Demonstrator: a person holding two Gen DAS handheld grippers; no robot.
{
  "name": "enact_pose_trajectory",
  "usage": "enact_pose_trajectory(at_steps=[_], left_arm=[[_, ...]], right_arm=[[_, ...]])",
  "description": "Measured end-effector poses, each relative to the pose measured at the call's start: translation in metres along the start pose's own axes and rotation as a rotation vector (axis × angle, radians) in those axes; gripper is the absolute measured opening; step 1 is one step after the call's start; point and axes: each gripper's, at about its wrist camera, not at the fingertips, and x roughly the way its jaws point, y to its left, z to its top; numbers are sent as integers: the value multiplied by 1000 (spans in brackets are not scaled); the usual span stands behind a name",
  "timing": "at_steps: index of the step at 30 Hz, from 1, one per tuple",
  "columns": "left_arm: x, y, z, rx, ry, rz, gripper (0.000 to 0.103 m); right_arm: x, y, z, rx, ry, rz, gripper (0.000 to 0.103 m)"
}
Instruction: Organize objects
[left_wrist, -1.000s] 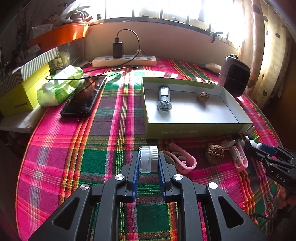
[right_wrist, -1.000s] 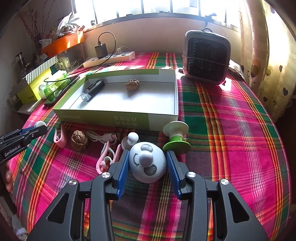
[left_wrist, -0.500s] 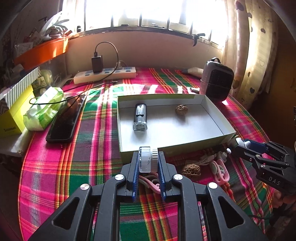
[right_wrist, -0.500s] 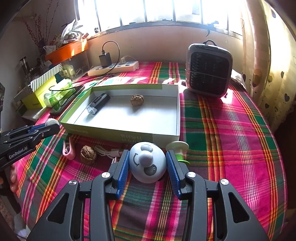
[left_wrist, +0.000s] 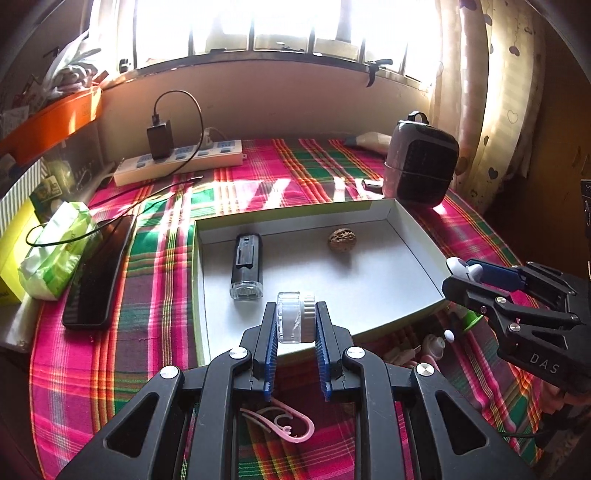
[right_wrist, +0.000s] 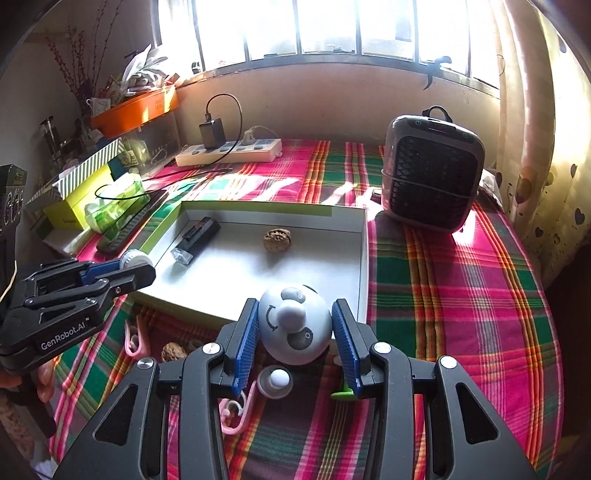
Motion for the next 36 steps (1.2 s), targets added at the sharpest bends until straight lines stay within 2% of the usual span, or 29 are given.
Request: enact_pose_trajectory(at_steps=[10,21,36], left_arm=[[27,0,23,2,30,-26,17],[67,-2,45,18,75,-13,17],[102,-2,54,40,134,7,17]], right_arm=[[27,-5,28,-14,15,-19,42],[70,-18,54,12,71,-56,42],[103,-27,62,32,138,-41,42]])
